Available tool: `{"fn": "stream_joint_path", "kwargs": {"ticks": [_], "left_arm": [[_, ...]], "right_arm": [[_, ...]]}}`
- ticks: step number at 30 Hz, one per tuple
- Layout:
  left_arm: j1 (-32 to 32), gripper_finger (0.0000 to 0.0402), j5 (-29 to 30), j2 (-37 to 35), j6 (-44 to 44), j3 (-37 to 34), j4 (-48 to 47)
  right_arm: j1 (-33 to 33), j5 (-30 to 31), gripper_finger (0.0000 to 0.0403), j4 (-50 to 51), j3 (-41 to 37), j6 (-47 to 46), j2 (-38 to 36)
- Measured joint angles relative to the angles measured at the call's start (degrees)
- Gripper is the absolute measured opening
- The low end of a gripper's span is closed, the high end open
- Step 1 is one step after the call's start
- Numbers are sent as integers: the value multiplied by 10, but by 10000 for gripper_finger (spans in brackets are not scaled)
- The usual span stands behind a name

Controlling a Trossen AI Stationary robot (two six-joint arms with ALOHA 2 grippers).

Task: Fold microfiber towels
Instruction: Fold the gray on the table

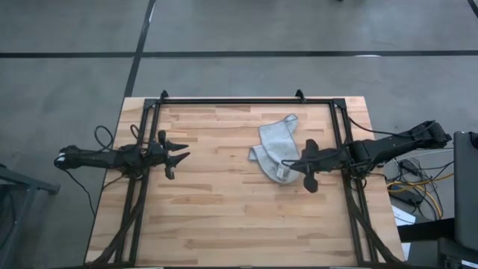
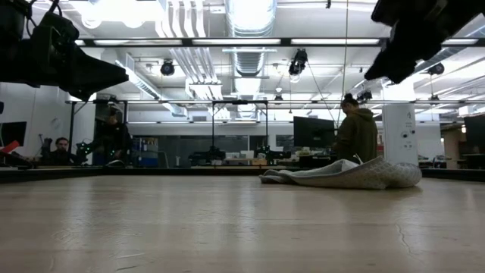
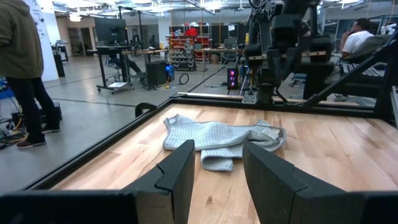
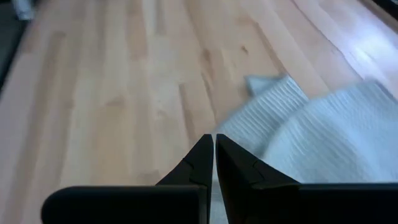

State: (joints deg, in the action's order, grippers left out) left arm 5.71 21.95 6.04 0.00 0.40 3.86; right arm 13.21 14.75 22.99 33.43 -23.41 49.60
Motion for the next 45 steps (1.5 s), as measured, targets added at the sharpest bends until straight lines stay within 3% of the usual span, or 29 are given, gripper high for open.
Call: {"fn": "stream_joint_path", "kwargs": {"ticks": [5,10,19,28,45], "left_arm": [[0,140,0,0,0,0,0],[0,140,0,0,0,0,0],[0,140,0,0,0,0,0],[0,140,0,0,0,0,0],[0,140,0,0,0,0,0]], "right_arm": [[0,13,18,37,0,-88,0],[0,18,23,54,0,-99,0],[-23,19,83,84,-1,-126,0],[-41,18,121,93,-17,-124,1],[-50,-30,141,53,-66,-64,0]]}}
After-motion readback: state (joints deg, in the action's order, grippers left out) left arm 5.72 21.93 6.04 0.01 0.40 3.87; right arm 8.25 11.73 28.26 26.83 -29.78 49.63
